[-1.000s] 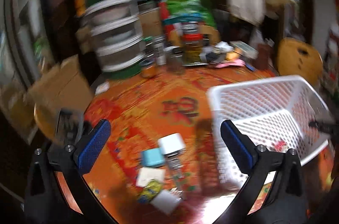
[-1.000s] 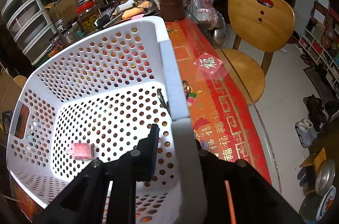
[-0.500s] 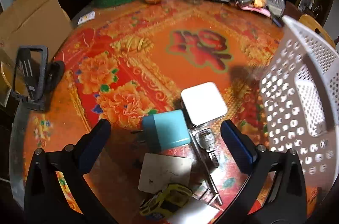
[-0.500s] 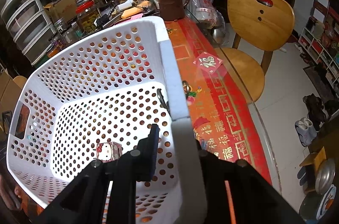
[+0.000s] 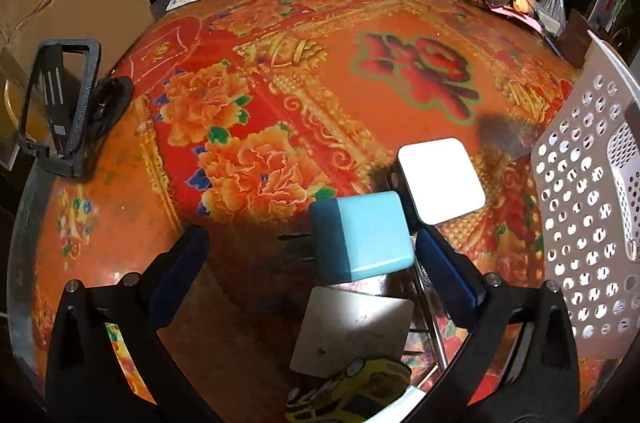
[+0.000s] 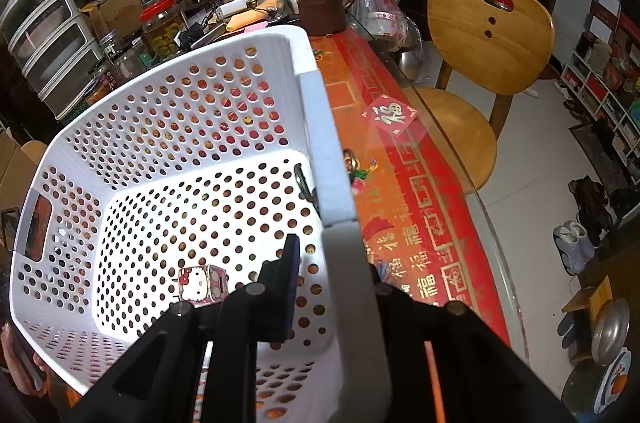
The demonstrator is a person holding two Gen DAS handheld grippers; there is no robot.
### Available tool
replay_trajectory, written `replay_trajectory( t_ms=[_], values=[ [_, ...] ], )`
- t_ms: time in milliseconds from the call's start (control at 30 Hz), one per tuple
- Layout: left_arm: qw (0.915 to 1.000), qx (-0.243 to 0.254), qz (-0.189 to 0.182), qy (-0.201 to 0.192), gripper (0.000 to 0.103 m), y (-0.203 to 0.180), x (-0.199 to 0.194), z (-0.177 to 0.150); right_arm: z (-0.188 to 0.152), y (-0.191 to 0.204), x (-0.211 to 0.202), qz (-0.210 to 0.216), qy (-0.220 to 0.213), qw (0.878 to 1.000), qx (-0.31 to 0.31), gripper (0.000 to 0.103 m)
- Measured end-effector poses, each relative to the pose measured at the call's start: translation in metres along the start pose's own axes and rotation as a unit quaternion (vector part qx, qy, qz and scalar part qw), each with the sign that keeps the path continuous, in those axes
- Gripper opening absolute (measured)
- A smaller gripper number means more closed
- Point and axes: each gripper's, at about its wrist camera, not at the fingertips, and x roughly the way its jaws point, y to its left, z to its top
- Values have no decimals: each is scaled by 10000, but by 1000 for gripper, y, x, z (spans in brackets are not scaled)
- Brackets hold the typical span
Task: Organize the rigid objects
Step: 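Grasp the light-blue charger with the left tool, then lower the light-blue charger into the basket and open the left tool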
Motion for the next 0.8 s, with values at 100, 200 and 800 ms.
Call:
replay_trajectory(
  t_ms=[100, 200, 800],
  values=[
    [9999, -107, -85, 86, 90, 1, 7, 1, 1, 1, 0, -18, 22, 10000, 2, 17],
    [9990, -232, -370, 69, 63, 4, 6, 2, 2, 2, 0, -15, 36, 10000, -2, 17],
    [9869, 435, 349, -1511, 64, -40, -122, 18, 3, 3, 1, -22, 58, 10000, -19, 17]
  ],
)
